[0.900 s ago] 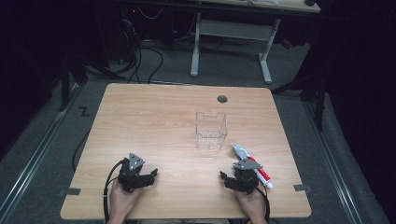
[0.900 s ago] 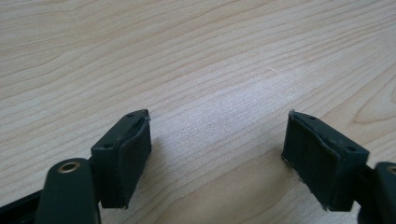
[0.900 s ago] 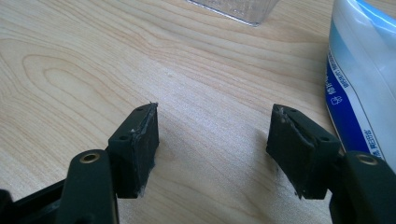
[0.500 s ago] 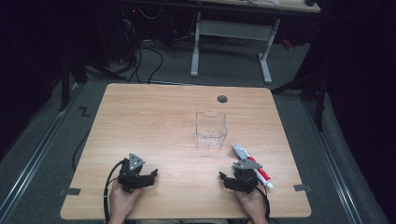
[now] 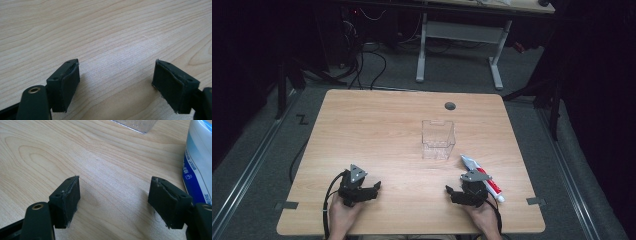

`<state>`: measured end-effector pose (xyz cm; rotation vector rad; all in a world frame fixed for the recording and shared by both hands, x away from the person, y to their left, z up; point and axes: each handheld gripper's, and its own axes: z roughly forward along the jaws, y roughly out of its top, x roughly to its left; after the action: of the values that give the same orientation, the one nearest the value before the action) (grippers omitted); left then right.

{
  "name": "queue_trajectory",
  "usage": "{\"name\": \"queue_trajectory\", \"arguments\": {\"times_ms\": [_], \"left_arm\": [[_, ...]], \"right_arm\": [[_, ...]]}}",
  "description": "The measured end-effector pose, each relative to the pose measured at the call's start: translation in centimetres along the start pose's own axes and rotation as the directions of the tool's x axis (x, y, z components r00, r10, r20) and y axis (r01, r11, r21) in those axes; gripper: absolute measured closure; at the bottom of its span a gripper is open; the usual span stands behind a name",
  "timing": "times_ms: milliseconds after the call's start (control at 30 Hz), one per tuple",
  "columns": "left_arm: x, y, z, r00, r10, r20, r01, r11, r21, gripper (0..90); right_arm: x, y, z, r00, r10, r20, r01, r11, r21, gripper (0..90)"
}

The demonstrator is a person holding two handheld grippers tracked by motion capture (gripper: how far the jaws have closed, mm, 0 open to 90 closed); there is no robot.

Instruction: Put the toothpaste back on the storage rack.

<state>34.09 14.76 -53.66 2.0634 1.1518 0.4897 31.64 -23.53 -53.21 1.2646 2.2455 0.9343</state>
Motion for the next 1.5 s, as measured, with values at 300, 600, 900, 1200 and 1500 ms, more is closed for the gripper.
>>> {"name": "queue_trajectory", "arguments": {"times_ms": [300, 600, 900, 1200, 1500], "left_arm": [[0.0, 0.0, 0.0, 1.0000, -0.002, 0.000, 0.002, 1.0000, -0.002, 22.1], [0.0, 0.0, 0.0, 1.0000, 0.006, 0.006, -0.006, 1.0000, 0.005, 20.1], [-0.1, 0.0, 0.0, 0.9999, 0.007, 0.007, -0.007, 1.0000, 0.004, 19.6], [-0.1, 0.0, 0.0, 0.9999, 0.009, 0.008, -0.009, 1.0000, 0.004, 19.4], [-0.1, 0.0, 0.0, 0.9999, 0.008, 0.008, -0.008, 1.0000, 0.004, 19.3]], "right_arm": [[-0.1, 0.0, 0.0, 1.0000, 0.001, 0.000, -0.001, 1.000, -0.004, 27.3], [-0.3, -0.1, -0.2, 0.9999, 0.013, 0.008, -0.013, 1.000, -0.013, 35.9], [-0.4, -0.1, -0.8, 0.9998, 0.019, -0.008, -0.019, 0.999, -0.027, 40.4], [-0.1, 0.7, -2.1, 0.9994, -0.020, 0.027, 0.021, 0.998, -0.056, 40.7], [-0.8, 1.1, -3.5, 0.9996, 0.017, 0.024, -0.015, 0.997, -0.075, 41.2]]}}
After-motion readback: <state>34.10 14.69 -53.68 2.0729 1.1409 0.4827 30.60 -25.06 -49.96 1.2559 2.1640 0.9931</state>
